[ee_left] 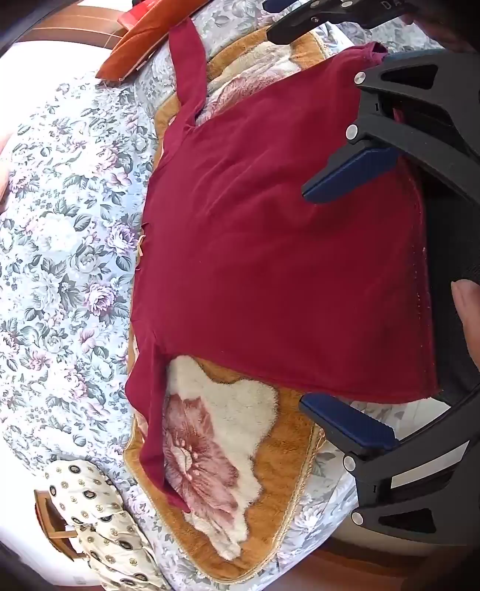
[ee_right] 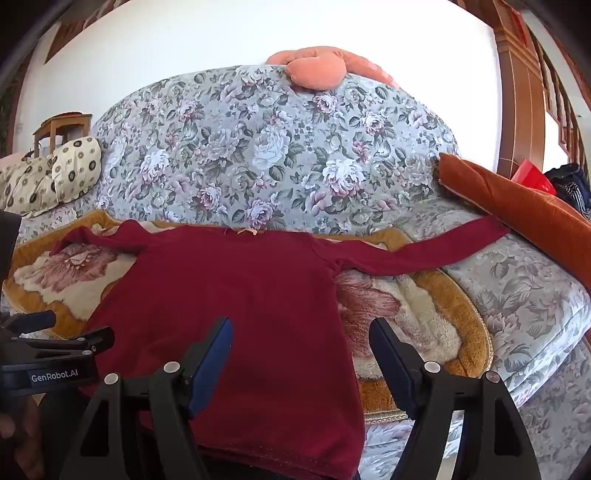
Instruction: Fold small clothes
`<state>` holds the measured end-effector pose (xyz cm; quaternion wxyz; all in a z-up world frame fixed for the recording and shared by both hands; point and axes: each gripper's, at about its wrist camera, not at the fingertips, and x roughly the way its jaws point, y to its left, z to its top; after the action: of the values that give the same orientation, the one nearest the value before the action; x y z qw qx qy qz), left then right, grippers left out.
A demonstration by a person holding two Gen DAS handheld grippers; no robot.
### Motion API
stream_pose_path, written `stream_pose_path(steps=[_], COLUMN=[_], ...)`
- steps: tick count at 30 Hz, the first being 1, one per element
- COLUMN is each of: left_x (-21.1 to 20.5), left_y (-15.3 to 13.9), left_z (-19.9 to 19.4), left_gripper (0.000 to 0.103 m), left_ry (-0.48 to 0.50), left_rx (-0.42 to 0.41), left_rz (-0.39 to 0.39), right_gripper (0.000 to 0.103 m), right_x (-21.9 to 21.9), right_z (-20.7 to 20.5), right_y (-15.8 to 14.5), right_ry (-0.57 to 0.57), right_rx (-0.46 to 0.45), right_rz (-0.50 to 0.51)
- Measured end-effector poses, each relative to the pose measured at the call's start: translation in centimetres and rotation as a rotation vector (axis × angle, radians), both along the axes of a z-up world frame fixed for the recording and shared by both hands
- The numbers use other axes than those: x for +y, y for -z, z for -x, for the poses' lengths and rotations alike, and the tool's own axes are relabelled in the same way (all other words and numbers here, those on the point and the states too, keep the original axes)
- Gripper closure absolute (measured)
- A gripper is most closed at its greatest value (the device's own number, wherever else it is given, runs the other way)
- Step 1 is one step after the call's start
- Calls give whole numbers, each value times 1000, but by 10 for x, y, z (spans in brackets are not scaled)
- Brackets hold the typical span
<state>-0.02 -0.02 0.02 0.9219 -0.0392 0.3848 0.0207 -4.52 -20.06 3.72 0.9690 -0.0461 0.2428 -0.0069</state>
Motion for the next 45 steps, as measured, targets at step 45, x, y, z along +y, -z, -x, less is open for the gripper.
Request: stream_pose_path(steps=[45], left_x=[2], left_y=[7], left_z=[0], left_gripper=[0], left_ry=[3], left_rx=[26], left_rz=[27], right_gripper=[29], right_x=[4], right_z=[-7], right_y=[6], right_ry=[-2], right_rx=[43], right_rz=[21])
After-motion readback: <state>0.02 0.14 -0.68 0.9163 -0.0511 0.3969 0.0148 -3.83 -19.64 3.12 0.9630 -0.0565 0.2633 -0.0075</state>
